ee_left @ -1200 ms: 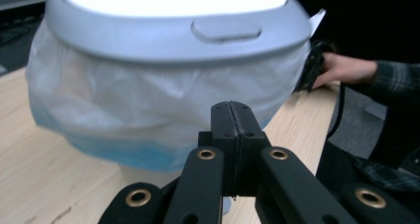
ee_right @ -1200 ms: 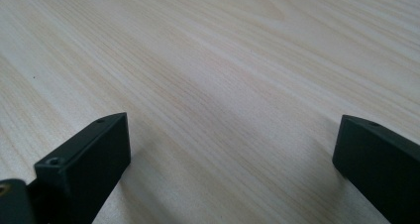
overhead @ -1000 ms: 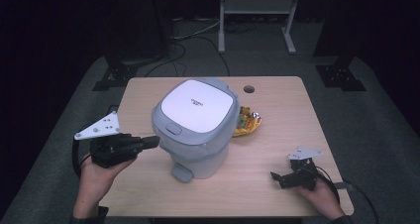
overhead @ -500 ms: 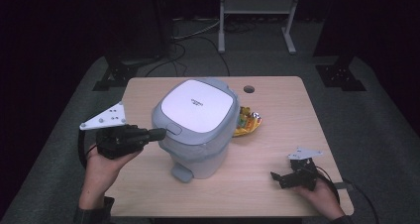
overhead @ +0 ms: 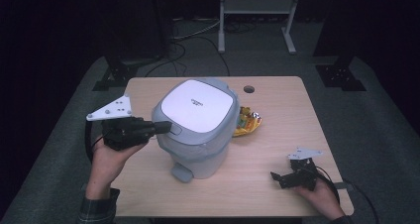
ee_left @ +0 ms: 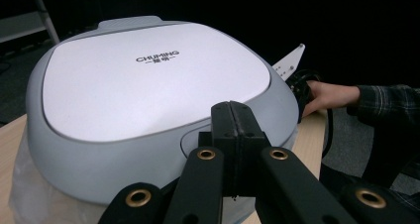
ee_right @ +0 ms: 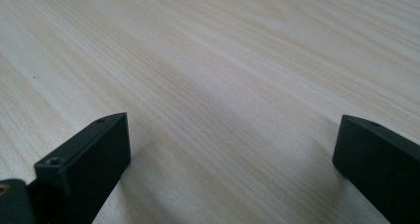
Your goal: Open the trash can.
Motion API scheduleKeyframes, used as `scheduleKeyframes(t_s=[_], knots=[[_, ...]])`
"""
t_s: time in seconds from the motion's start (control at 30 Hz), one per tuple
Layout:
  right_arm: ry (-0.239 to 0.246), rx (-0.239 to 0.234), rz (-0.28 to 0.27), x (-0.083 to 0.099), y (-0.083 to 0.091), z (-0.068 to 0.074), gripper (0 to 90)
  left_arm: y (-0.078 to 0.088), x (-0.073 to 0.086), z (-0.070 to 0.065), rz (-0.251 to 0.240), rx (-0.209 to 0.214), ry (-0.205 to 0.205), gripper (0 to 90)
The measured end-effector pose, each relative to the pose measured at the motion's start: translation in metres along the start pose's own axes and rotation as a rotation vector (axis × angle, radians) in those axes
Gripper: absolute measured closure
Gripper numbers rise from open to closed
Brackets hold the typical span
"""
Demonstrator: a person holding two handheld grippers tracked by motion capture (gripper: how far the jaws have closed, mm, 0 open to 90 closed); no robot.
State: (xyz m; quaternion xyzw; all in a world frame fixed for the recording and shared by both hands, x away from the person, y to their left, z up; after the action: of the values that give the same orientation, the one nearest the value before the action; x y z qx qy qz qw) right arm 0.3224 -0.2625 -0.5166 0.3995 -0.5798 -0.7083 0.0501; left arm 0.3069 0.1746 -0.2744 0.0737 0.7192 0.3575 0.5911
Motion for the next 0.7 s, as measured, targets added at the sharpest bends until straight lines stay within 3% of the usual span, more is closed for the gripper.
scheduleKeyframes(t_s=[0.7], knots=[[0.001, 0.001, 0.0, 0.0, 0.0, 0.0, 0.4, -0.013, 0.002, 0.01, -0.002, 0.076, 0.004, 90.0]])
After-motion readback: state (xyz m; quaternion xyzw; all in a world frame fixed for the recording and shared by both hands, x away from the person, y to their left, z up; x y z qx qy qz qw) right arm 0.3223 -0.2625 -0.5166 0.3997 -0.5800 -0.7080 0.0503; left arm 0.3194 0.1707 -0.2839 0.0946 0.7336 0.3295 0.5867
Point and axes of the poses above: each handheld gripper's, and its own axes: y roughly backward along the jaws, x roughly out of its underside, z roughly to its left, the point moved 4 cm from there along -y, roughly forward along the jaws, and after that the axes turned 15 degrees about z, right-handed, at the moved point
